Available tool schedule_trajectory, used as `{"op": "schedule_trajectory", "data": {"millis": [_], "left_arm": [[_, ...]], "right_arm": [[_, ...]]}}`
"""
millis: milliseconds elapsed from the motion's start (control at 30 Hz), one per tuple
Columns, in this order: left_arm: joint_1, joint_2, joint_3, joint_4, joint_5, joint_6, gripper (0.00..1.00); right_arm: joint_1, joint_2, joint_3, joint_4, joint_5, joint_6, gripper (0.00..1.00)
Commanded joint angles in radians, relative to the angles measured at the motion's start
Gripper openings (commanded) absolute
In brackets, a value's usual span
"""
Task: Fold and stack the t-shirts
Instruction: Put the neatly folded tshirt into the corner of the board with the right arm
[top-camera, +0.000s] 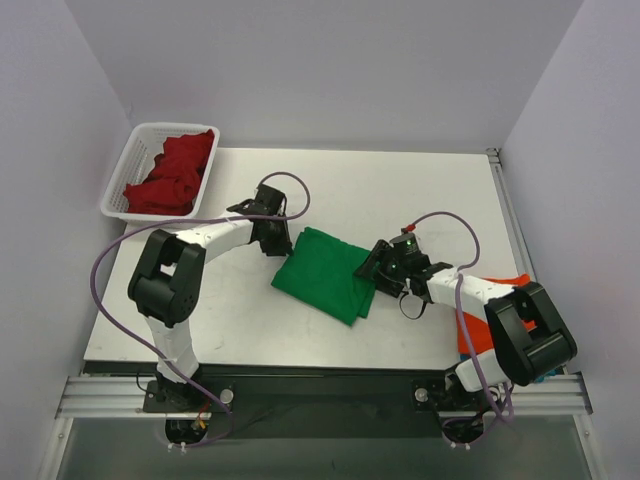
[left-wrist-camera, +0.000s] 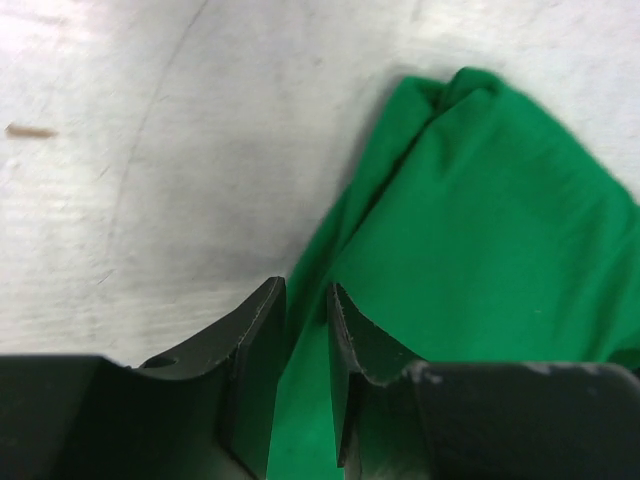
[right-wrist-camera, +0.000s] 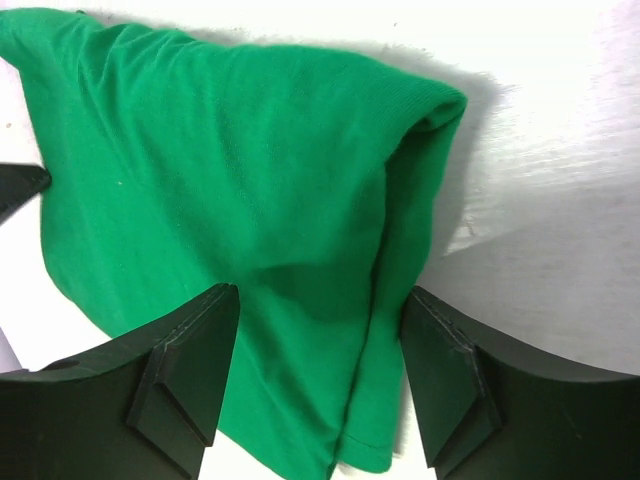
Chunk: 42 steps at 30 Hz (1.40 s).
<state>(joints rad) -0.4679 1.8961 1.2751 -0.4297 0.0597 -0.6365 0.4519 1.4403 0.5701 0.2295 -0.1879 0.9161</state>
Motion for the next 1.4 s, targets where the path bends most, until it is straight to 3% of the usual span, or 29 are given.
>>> {"op": "schedule_trajectory", "data": {"millis": [0, 133, 233, 300, 433, 467, 667, 800, 1000, 1133, 1367], "left_arm": [[0.005, -0.058, -0.062, -0.001, -0.086, -0.012, 0.34], [-0.003, -0.008, -0.069, 0.015, -0.061, -0.02, 0.33], [-0.008, 0.003, -0.079, 0.039, -0.06, -0.028, 0.33], [-0.008, 0.006, -0.074, 0.042, -0.028, -0.026, 0.33], [-0.008, -0.006, -0.042, 0.017, -0.035, -0.022, 0.33], [-0.006, -0.012, -0.03, 0.002, -0.052, -0.019, 0.33], [0.018, -0.121, 0.063, -0.148, -0.135, 0.007, 0.33], [0.02, -0.199, 0.063, -0.178, -0.126, 0.015, 0.33], [0.021, -0.264, 0.044, -0.188, -0.093, 0.024, 0.33], [0.025, -0.275, 0.041, -0.188, -0.069, 0.026, 0.33], [0.025, -0.282, 0.061, -0.195, -0.029, 0.027, 0.33]], "right_arm": [[0.019, 0.067, -0.045, -0.041, 0.038, 0.027, 0.64], [0.044, 0.118, -0.024, -0.012, 0.05, 0.033, 0.59], [0.05, 0.153, -0.01, -0.007, 0.065, 0.04, 0.5], [0.051, 0.17, 0.002, -0.009, 0.074, 0.038, 0.38], [0.053, 0.195, 0.042, -0.058, 0.113, 0.035, 0.03], [0.053, 0.195, 0.053, -0.073, 0.125, 0.04, 0.0], [0.053, 0.131, 0.099, -0.226, 0.247, 0.041, 0.0], [0.054, 0.123, 0.181, -0.497, 0.402, 0.098, 0.0], [0.031, 0.104, 0.258, -0.732, 0.594, 0.207, 0.0], [-0.034, 0.095, 0.335, -0.91, 0.666, 0.297, 0.0], [-0.197, 0.111, 0.485, -1.097, 0.716, 0.271, 0.0]]}}
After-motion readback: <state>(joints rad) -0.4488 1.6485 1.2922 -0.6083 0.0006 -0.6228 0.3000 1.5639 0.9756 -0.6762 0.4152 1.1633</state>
